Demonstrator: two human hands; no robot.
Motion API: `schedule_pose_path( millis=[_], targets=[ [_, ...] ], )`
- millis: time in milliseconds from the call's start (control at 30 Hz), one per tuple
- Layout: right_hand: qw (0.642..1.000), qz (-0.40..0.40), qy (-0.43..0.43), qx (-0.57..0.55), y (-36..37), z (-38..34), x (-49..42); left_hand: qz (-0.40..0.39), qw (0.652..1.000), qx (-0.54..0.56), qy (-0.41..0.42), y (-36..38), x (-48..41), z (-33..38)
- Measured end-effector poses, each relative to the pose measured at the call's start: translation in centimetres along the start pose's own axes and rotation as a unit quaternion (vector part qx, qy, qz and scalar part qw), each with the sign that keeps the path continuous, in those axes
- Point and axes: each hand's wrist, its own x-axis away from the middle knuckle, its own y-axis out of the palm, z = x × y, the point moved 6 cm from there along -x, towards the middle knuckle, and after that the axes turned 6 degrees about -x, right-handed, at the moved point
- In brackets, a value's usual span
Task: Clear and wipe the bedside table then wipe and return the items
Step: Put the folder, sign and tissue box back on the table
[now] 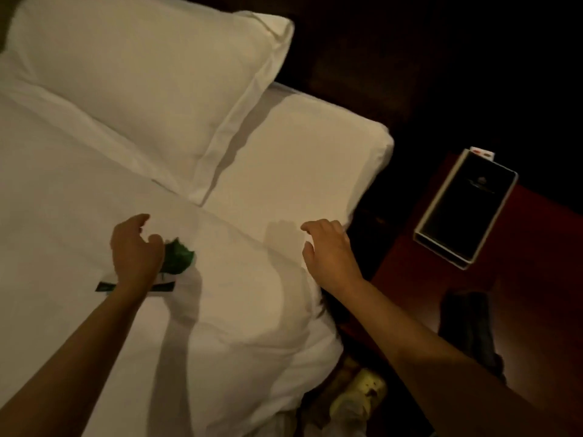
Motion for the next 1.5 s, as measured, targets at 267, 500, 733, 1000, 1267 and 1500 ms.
schedule_pose_path(
  millis=[267, 500, 733, 1000, 1267, 1500],
  targets=[
    [0.983, -0.168, 0.003, -0.079, 11.2, -7.4, -1.7, -0.104, 0.981, -0.072, -0.148, 1.1, -1.2, -10.6],
    [0.947, -0.235, 0.086, -0.199, 16.7, -11.3, -2.3, -0.120, 0.979, -0.010, -0.164, 1.3, -2.4, -12.9],
    [0.835, -0.210, 0.231, -0.453, 18.3, -11.3, -2.7, -0.107, 0.966, 0.053, -0.229, 1.5, -2.1, -11.3],
    [0.876, -0.037, 0.231, -0.422, 8.6, -3.6, -1.7, -0.112, 0.967, 0.185, -0.134, 3.6, 3.1, 0.0],
    [0.852, 0.183, 0.208, -0.444, -6.9, 7.8, 2.6, -0.169, 0.950, 0.257, 0.047, 8.1, 10.9, 17.7],
    [0.839, 0.318, 0.192, -0.398, -19.2, 19.0, 9.1, -0.243, 0.916, 0.288, 0.139, 13.2, 20.7, 32.1]
  ],
)
